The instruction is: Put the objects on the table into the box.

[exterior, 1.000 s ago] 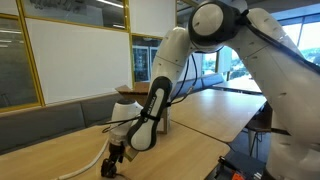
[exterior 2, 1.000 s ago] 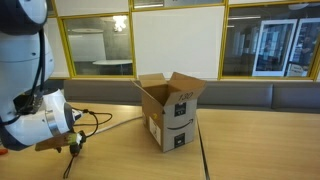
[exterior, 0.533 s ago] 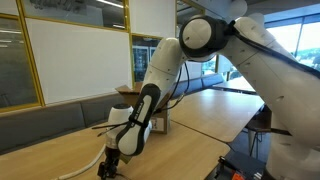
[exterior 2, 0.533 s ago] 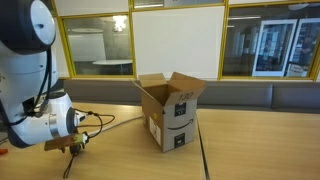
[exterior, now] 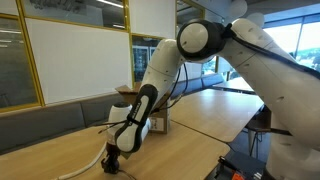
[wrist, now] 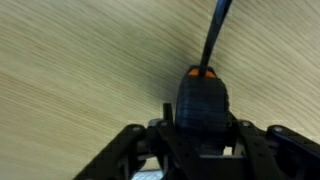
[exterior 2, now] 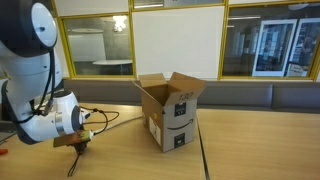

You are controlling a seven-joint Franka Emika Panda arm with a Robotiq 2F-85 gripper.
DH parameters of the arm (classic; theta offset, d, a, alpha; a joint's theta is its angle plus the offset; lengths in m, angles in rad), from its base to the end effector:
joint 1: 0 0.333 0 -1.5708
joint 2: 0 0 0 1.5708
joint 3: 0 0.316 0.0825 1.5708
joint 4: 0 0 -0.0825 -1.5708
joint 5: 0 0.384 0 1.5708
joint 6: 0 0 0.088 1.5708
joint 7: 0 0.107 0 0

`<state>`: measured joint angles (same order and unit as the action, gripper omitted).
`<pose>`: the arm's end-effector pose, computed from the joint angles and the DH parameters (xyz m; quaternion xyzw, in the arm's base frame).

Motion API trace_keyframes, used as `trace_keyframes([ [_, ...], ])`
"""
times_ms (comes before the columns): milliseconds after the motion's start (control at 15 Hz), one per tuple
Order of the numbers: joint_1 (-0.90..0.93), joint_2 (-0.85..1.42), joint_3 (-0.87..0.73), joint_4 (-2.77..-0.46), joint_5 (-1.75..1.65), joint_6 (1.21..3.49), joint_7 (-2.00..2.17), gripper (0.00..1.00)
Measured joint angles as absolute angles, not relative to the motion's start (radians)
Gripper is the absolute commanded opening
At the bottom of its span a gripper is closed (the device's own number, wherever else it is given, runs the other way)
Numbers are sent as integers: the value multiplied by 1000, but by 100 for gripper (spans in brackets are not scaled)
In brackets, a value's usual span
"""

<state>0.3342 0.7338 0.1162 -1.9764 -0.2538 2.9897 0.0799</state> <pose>0.5530 0.2849 0.1227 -0.9489 -0.2806 -0.1395 0.0373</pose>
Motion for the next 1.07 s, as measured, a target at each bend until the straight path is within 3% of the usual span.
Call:
trace_keyframes([
  [600,523,634,-104,-1976,-263,2990,138,15],
  [1067,880,511,-505,-1973,-448,2988,414,16],
])
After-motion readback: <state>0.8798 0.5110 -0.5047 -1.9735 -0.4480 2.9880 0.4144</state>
